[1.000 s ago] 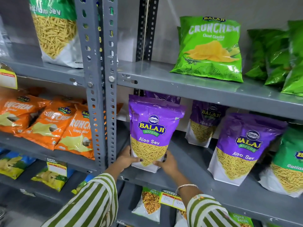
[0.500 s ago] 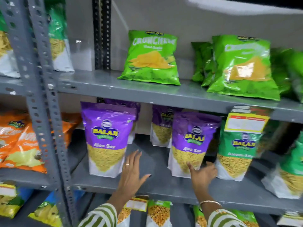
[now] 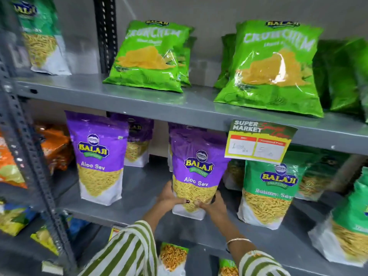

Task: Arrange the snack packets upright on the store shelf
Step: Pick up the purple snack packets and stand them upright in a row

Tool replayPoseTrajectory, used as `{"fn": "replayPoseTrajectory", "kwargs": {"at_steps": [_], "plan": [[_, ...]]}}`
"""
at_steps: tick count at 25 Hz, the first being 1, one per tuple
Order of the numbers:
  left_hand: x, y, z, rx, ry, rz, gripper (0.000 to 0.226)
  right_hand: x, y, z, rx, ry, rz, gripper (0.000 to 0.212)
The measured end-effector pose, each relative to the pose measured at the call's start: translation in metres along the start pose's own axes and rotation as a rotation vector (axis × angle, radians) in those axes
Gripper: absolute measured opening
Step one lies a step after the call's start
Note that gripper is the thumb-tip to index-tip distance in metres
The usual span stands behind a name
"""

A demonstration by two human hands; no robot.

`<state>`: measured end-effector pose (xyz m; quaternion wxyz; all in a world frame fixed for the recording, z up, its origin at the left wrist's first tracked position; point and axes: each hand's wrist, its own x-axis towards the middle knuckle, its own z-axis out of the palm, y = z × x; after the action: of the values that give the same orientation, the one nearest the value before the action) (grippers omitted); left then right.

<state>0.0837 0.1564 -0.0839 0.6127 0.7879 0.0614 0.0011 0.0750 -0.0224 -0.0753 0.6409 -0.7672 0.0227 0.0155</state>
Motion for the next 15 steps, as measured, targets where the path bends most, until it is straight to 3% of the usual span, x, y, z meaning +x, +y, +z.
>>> {"fn": "replayPoseTrajectory", "kwargs": {"at_steps": [4, 6, 8, 10, 11, 13, 15], "plan": [[-0.015, -0.005, -0.050, -0.015, 0.018, -0.021, 0.118, -0.015, -0.006, 0.044, 0.003, -0.056, -0.009, 0.072], [-0.022, -0.002, -0.066, 0.018, 0.022, -0.038, 0.115, -0.028, -0.025, 0.061, 0.042, -0.058, -0.016, 0.085], [-0.027, 0.002, -0.071, 0.015, 0.016, -0.043, 0.100, -0.034, -0.063, 0.061, -0.082, 0.120, -0.118, 0.106], [-0.028, 0.004, -0.073, 0.015, -0.004, -0.048, 0.090, -0.040, -0.120, 0.056, -0.366, 0.348, -0.266, 0.095], [-0.028, 0.005, -0.075, 0.010, -0.022, -0.047, 0.089, -0.038, -0.149, 0.053, -0.472, 0.342, -0.327, 0.083], [-0.024, -0.001, -0.076, 0.004, -0.025, -0.028, 0.100, -0.030, -0.204, 0.054, -0.662, 0.103, -0.343, 0.059], [-0.002, -0.027, -0.077, 0.009, -0.029, 0.001, 0.115, -0.016, -0.235, 0.065, -0.834, -0.150, -0.285, 0.051]]}}
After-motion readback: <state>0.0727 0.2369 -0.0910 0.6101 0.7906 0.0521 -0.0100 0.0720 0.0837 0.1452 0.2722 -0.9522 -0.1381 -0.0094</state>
